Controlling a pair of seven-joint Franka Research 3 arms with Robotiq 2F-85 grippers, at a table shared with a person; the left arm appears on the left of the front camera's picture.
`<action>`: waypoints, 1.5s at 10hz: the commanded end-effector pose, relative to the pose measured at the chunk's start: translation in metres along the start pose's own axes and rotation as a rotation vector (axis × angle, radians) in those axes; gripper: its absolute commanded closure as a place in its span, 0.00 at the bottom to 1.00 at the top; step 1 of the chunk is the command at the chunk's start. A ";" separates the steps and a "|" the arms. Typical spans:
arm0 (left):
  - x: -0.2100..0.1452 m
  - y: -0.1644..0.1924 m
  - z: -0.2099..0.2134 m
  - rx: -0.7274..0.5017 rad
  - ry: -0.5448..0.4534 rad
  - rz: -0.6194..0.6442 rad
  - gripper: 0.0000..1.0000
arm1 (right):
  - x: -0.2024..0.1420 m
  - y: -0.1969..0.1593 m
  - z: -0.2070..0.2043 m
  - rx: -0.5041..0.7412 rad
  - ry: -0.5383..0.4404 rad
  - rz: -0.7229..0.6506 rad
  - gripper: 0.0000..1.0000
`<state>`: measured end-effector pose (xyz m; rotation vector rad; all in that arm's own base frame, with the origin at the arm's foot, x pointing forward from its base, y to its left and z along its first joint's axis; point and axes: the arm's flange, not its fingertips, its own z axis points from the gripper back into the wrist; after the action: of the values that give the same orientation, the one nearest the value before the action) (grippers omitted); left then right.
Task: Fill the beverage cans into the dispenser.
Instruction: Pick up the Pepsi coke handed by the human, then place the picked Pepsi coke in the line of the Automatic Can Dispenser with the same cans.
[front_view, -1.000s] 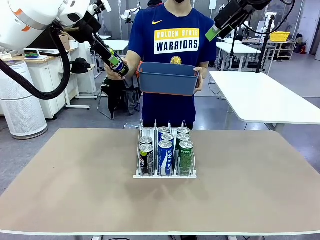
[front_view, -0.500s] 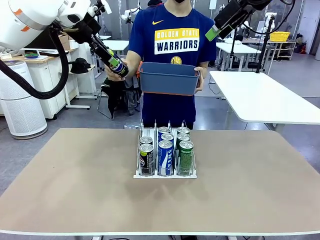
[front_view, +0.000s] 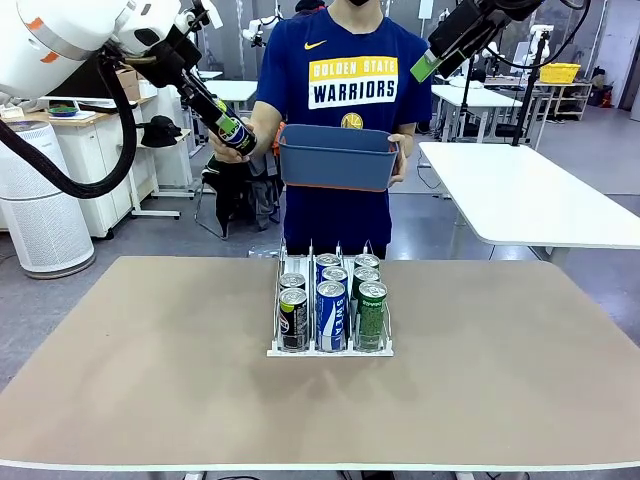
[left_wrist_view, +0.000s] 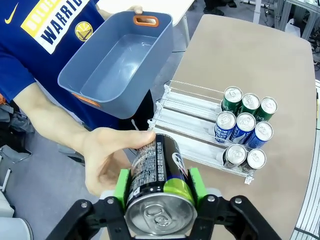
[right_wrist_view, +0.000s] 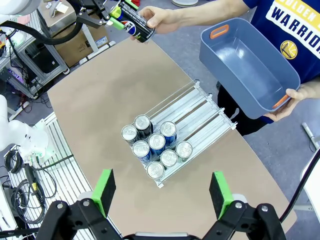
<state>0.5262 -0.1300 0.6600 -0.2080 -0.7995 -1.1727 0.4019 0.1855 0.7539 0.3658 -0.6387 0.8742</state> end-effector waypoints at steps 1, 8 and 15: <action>0.003 0.001 0.006 -0.014 0.033 0.019 1.00 | 0.000 0.000 0.000 0.009 -0.007 -0.006 0.00; 0.002 0.000 0.003 0.001 0.005 0.009 0.57 | 0.000 0.000 0.000 0.009 -0.007 -0.006 0.00; 0.002 0.000 0.003 0.001 0.005 0.009 0.57 | 0.000 0.000 0.000 0.009 -0.007 -0.006 0.00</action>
<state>0.5253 -0.1331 0.6636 -0.2137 -0.7933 -1.1514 0.4019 0.1855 0.7540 0.3658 -0.6387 0.8742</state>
